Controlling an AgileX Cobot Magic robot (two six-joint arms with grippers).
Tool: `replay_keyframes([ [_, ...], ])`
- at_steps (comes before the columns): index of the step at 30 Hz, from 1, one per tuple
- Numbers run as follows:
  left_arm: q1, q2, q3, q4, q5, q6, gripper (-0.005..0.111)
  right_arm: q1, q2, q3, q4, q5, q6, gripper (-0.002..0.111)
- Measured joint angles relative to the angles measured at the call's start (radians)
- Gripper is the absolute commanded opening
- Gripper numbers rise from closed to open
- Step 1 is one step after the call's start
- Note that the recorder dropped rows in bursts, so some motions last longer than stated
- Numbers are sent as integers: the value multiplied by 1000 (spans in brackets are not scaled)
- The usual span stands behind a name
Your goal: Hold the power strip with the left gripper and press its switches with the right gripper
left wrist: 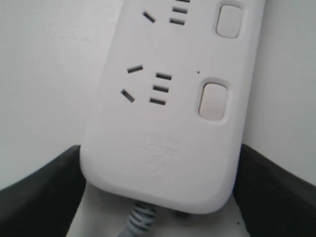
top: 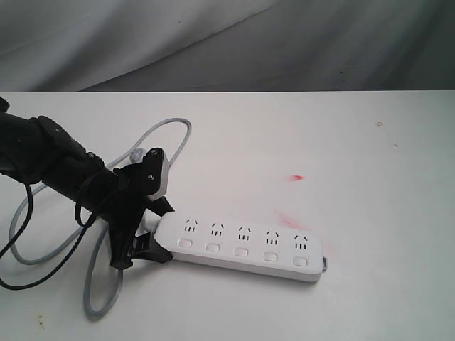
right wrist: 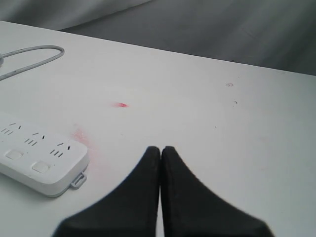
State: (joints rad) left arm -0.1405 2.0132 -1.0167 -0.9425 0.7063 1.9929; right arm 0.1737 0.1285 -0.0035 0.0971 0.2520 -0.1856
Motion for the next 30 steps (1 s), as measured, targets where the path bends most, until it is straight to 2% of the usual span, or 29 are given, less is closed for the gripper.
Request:
replay_keyframes([
  [28,0,0,0,-11,2,0,66,0,0,0,0,1,2,0],
  [30,0,0,0,-11,2,0,73,0,0,0,0,1,2,0],
])
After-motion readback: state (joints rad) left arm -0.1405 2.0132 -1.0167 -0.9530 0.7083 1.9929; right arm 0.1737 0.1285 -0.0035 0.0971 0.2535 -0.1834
